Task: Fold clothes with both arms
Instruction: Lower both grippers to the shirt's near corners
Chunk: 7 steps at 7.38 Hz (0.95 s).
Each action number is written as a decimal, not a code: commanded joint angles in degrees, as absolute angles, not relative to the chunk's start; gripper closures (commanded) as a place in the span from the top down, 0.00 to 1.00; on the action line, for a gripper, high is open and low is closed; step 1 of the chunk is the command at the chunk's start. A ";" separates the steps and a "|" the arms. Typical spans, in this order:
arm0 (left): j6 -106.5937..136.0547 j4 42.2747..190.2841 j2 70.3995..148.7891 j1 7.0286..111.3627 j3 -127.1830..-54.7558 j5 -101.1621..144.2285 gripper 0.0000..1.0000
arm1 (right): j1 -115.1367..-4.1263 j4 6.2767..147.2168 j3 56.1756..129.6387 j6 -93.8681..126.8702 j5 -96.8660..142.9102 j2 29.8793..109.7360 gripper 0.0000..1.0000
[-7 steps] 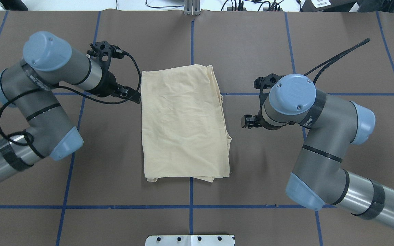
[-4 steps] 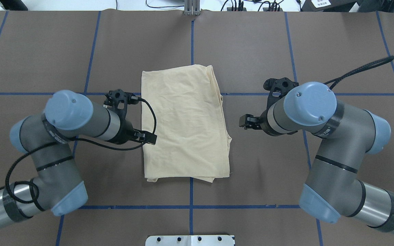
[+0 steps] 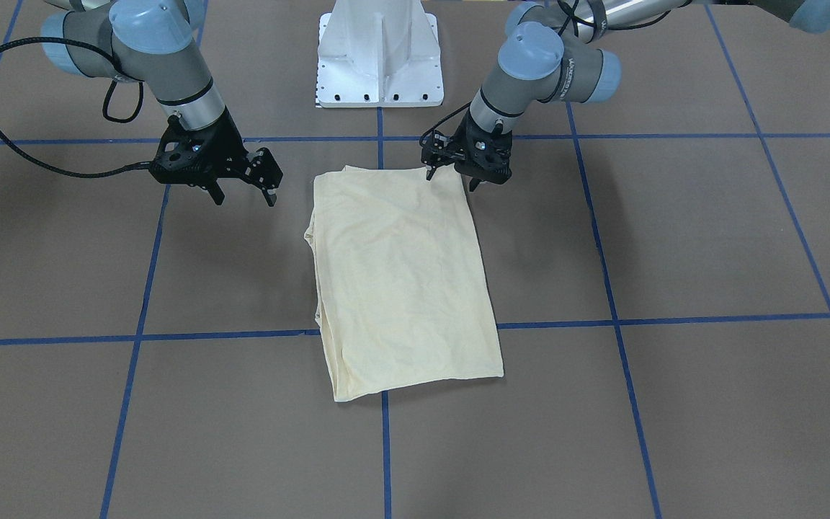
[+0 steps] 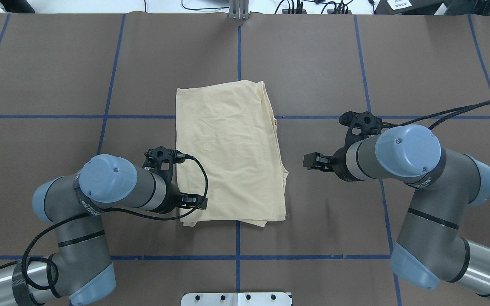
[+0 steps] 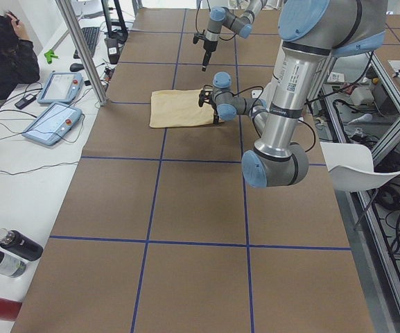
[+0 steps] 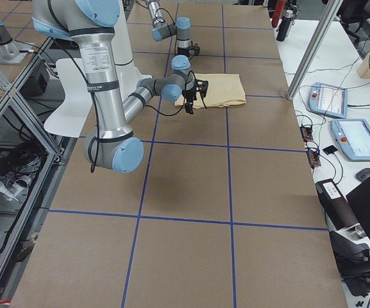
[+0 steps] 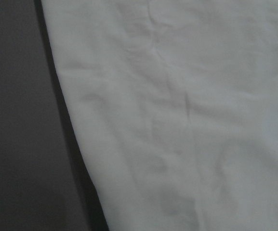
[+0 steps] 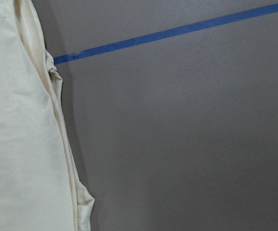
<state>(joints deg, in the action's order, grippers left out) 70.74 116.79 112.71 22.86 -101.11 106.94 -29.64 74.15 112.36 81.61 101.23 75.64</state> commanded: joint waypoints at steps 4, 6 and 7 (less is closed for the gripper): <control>70.93 116.63 109.78 21.89 -103.09 107.58 0.52 | -28.30 73.92 111.71 81.74 100.72 75.06 1.00; 71.01 116.72 109.95 21.53 -103.27 108.89 0.52 | -28.04 73.92 111.71 81.74 100.72 75.06 1.00; 71.02 116.72 110.13 21.27 -103.18 108.90 0.52 | -27.86 73.92 111.71 81.74 100.64 75.06 1.00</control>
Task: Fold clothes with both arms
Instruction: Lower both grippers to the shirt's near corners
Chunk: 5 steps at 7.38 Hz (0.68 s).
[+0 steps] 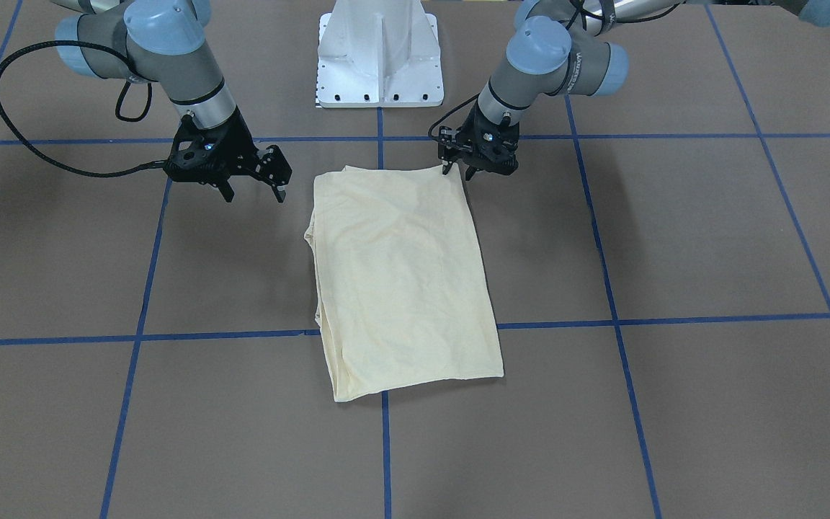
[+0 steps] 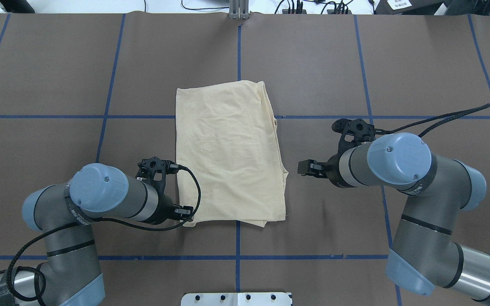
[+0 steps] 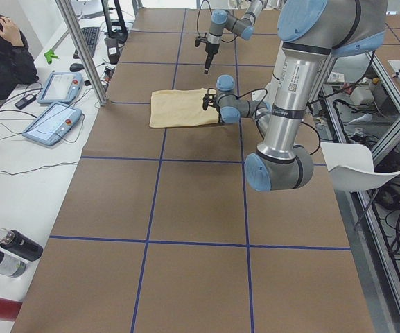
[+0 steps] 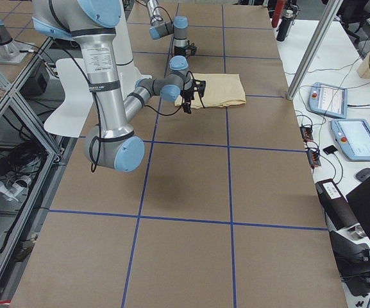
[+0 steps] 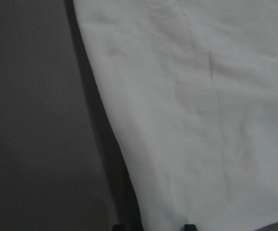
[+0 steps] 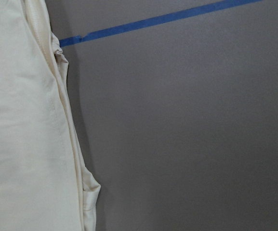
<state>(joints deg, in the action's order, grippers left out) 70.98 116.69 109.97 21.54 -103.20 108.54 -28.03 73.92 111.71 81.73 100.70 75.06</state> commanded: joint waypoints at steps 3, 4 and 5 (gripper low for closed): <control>72.06 116.81 110.30 21.18 -103.27 108.98 0.36 | -27.77 73.92 111.62 81.74 100.63 74.97 1.00; 72.07 116.81 110.30 21.27 -103.27 108.98 0.35 | -27.69 73.92 111.53 81.74 100.63 75.06 1.00; 72.07 116.81 110.39 21.18 -103.18 108.98 0.35 | -27.60 73.92 111.53 81.74 100.63 74.97 1.00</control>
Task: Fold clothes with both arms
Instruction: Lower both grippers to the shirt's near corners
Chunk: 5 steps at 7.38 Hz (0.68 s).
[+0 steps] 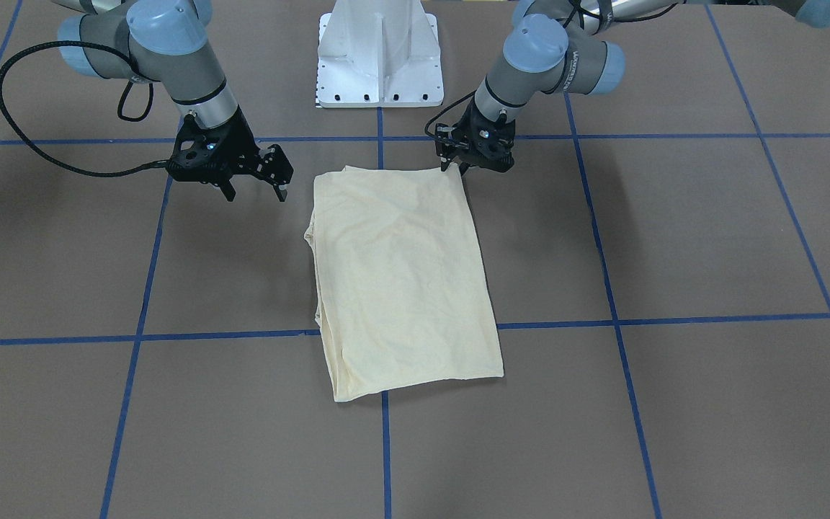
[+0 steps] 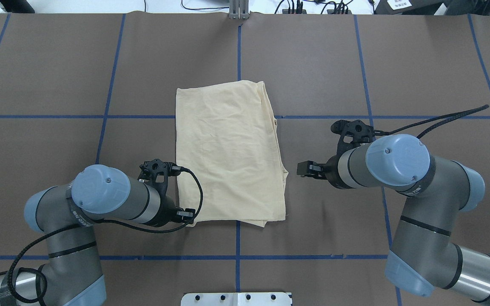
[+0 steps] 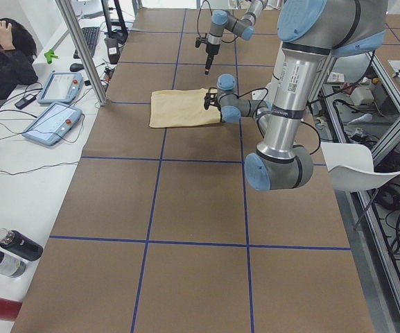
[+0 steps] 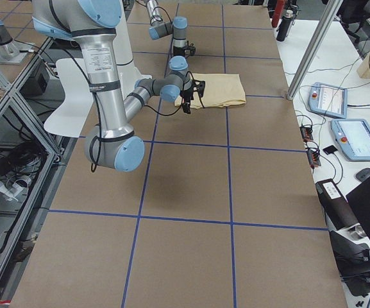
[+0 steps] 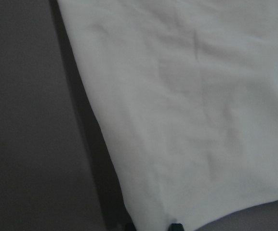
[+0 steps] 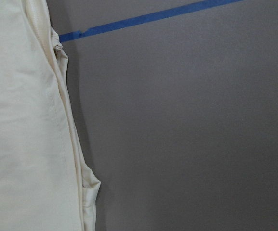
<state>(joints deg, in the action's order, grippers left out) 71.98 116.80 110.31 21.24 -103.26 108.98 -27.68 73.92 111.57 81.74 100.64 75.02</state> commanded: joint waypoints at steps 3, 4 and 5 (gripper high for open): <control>73.55 116.81 110.39 21.27 -103.27 108.90 0.00 | -26.46 73.65 110.39 82.61 99.42 74.36 1.00; 73.56 116.81 110.30 21.18 -103.71 108.90 0.00 | -25.32 73.65 110.04 87.32 98.36 72.96 1.00; 73.56 116.81 110.30 21.18 -104.06 108.90 0.00 | -23.92 73.74 108.12 93.19 96.26 70.51 1.00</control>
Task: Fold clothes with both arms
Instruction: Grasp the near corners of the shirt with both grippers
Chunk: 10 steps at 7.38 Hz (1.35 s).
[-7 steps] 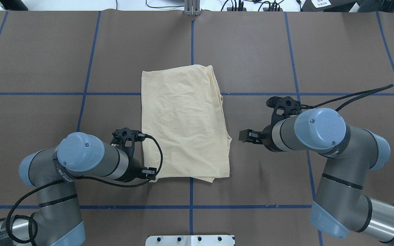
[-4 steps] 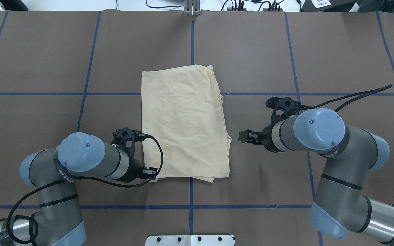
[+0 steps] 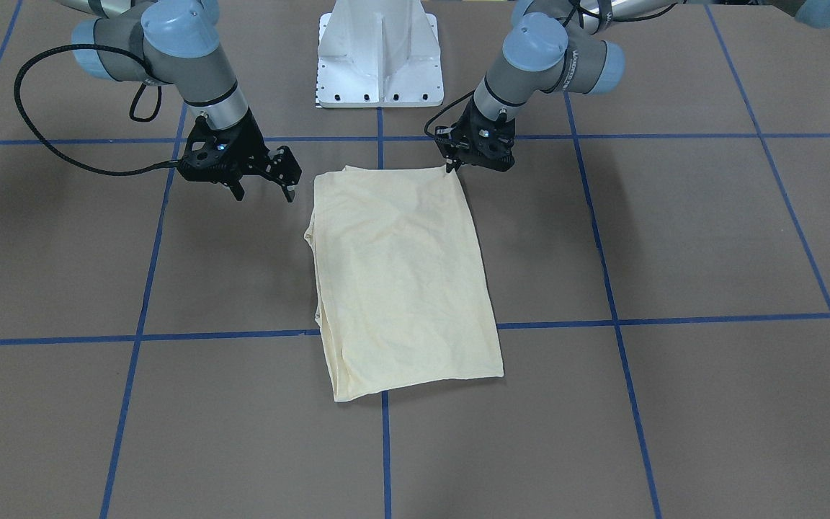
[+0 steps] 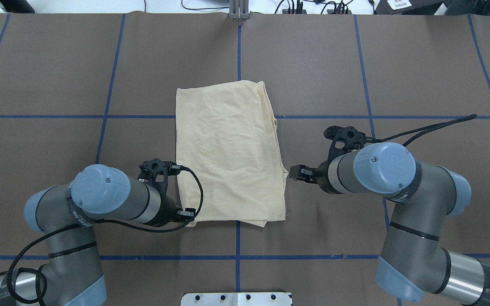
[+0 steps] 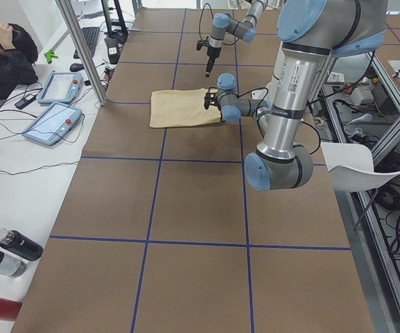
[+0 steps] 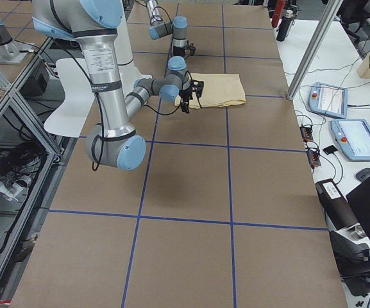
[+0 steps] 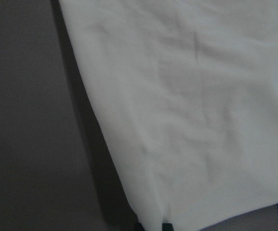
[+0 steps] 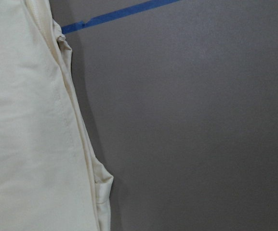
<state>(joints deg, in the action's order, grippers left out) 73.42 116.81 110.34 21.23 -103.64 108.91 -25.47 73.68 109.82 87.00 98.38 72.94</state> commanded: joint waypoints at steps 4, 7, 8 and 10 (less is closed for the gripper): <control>73.65 116.81 110.21 21.18 -104.15 108.98 0.00 | -22.06 74.62 100.28 98.00 92.29 63.81 0.74; 73.74 116.81 110.21 21.18 -104.24 109.07 0.00 | -21.97 77.16 100.28 94.15 91.15 63.63 0.65; 73.74 116.89 110.21 21.18 -104.50 109.16 0.00 | -21.62 77.17 99.94 94.13 90.62 63.63 0.65; 73.74 116.89 110.21 21.09 -104.76 109.51 0.00 | -20.57 77.17 99.84 93.43 88.95 63.63 0.62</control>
